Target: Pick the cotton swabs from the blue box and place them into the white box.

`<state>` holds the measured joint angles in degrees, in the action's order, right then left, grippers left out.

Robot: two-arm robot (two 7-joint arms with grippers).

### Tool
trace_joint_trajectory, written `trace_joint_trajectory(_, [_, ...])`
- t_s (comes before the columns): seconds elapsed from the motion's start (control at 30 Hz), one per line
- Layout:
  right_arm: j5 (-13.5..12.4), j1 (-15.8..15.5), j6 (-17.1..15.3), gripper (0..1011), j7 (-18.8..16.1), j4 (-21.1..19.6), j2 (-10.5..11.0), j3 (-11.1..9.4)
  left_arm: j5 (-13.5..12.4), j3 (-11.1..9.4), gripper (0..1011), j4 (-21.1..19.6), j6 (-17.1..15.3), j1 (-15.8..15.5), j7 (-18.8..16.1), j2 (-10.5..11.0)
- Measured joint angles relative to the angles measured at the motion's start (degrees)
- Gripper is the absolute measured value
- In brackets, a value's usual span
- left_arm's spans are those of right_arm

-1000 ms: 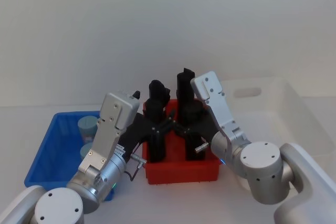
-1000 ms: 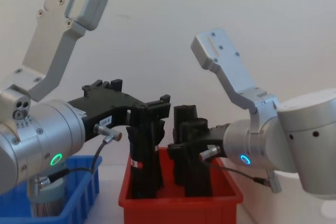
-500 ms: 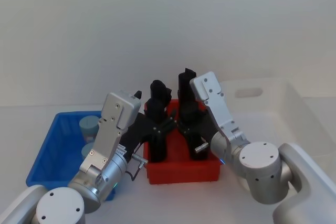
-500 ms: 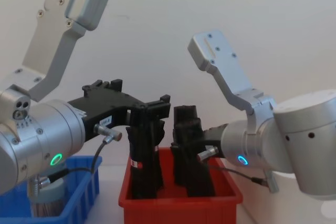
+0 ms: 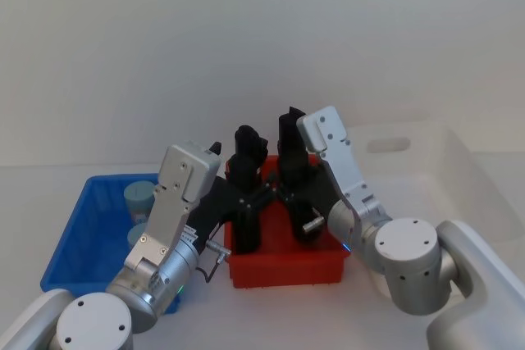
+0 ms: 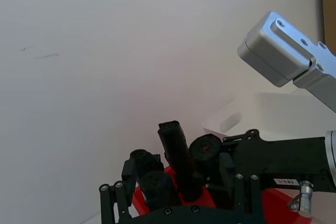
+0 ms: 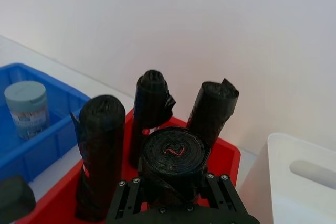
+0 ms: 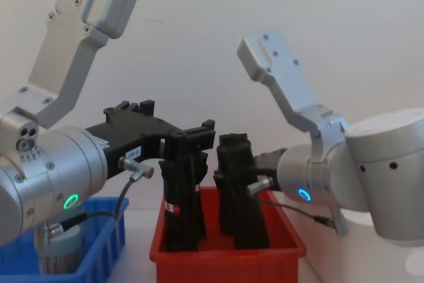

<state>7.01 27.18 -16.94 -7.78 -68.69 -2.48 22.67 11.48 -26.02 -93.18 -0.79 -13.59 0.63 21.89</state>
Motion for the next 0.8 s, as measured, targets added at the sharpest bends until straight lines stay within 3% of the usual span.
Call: trace_joint_trajectory(0.8, [-1.96,0.76,9.66,503,2.80,-7.88,1.26,-2.82,0.00,0.00,1004,0.00,0.00,0.00,0.00,0.00])
